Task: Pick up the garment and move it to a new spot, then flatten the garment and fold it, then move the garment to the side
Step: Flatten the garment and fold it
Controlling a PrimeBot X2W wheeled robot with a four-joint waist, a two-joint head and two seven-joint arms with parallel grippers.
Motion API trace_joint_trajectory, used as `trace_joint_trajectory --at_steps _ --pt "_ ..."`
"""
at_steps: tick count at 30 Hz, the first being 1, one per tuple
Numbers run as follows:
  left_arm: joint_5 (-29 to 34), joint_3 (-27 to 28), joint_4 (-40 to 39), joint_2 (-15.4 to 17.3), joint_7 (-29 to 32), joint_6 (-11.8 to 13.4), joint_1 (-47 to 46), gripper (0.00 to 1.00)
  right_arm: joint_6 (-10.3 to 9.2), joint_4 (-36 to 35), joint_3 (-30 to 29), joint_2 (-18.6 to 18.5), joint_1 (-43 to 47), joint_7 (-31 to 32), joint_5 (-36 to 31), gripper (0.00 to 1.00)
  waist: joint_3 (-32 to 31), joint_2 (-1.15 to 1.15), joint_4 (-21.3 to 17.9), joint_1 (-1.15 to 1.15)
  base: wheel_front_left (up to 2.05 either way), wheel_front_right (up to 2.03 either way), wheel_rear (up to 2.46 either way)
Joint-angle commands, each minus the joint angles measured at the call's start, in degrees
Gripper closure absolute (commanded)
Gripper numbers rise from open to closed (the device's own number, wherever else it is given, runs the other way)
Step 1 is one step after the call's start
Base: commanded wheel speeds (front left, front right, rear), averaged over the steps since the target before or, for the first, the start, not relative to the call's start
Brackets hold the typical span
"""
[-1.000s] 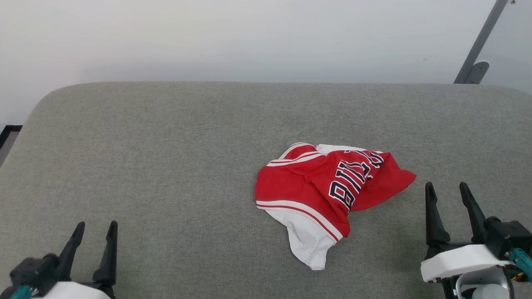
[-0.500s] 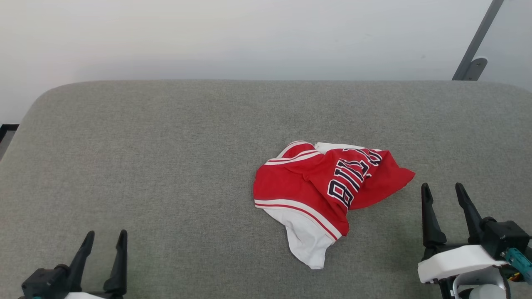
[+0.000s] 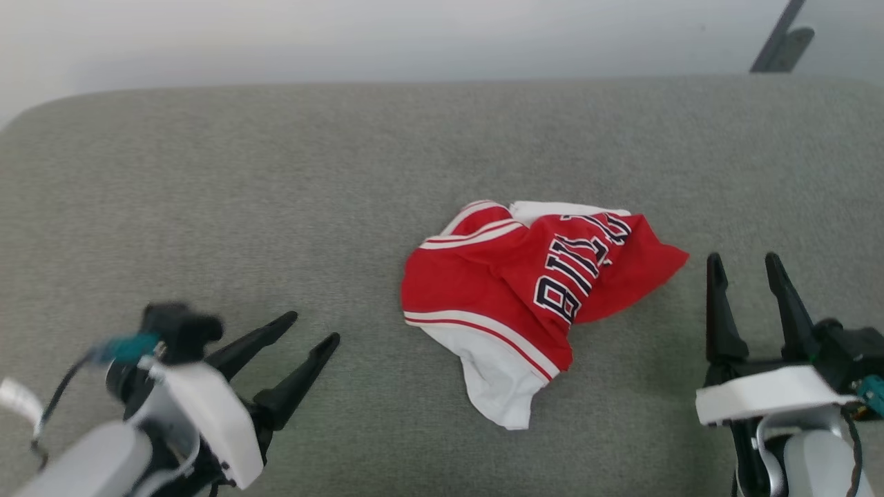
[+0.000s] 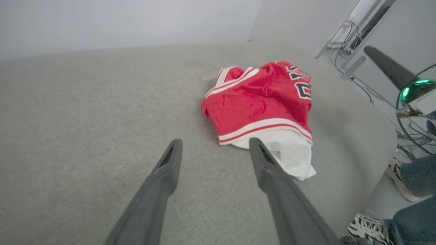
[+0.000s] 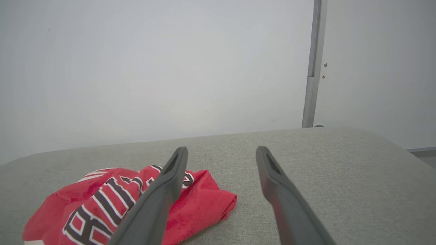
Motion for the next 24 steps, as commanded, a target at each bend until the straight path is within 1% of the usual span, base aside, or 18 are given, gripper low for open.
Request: trace_joint_trajectory --at_steps 1,4,6,8,10,12,15,17,19,24 --pt "-1.71 -1.53 -0.56 0.97 1.87 0.12 -1.99 0.00 0.28 -0.27 0.32 -0.01 -0.97 -0.13 0.44 0.00 1.46 0.00 -1.20 0.00 0.00 0.00 0.00" --pt "-9.15 -9.17 -2.45 4.85 11.21 0.11 -9.18 0.00 0.28 -0.82 0.72 -0.02 -2.13 -0.13 1.17 0.00 3.22 0.00 -2.91 0.00 0.00 0.00 0.00" --pt "-13.07 -13.41 -3.11 6.10 16.54 0.11 -13.00 0.00 0.28 -1.17 1.02 -0.01 -2.98 -0.13 1.72 0.00 4.32 0.00 -4.27 0.00 0.00 0.00 0.00" --pt "-15.98 -16.50 -3.08 6.55 20.05 0.11 -16.13 0.00 0.28 -1.47 1.26 -0.02 -3.65 -0.13 2.17 0.00 5.47 0.00 -5.58 0.00 0.00 0.00 0.00" --pt "-18.33 -19.94 -3.65 6.27 22.93 0.11 -18.37 0.00 0.28 -1.67 1.54 -0.01 -4.15 -0.13 2.50 0.00 6.41 0.00 -6.80 0.00 0.00 0.00 0.00" --pt "-20.38 -22.30 -3.94 5.79 24.56 0.11 -20.38 0.00 0.28 -2.04 1.63 -0.01 -4.44 -0.12 3.21 0.00 7.36 0.00 -7.87 0.00 0.00 0.00 0.00" --pt "-24.53 -24.23 -3.38 4.58 26.37 0.11 -22.38 0.00 0.28 -2.61 2.25 0.00 -4.75 -0.13 4.17 0.00 8.70 0.00 -9.26 0.00 0.00 0.00 0.00" --pt "-24.99 -25.43 -2.15 4.19 27.29 0.11 -23.67 0.00 0.28 -2.85 2.80 -0.01 -4.98 -0.13 4.82 0.00 9.57 0.00 -10.19 0.00 0.00 0.00 0.00" --pt "-24.36 -26.52 -0.69 3.90 26.91 0.11 -25.01 0.00 0.28 -3.15 3.41 -0.01 -5.27 -0.13 5.47 0.00 10.37 0.00 -11.15 0.00 0.00 0.00 0.00" --pt "-25.79 -28.49 4.22 3.56 27.56 0.14 -27.22 0.00 0.28 -3.60 4.79 0.00 -5.60 -0.12 6.29 0.00 12.05 0.00 -13.07 0.00 0.00 0.00 0.00"
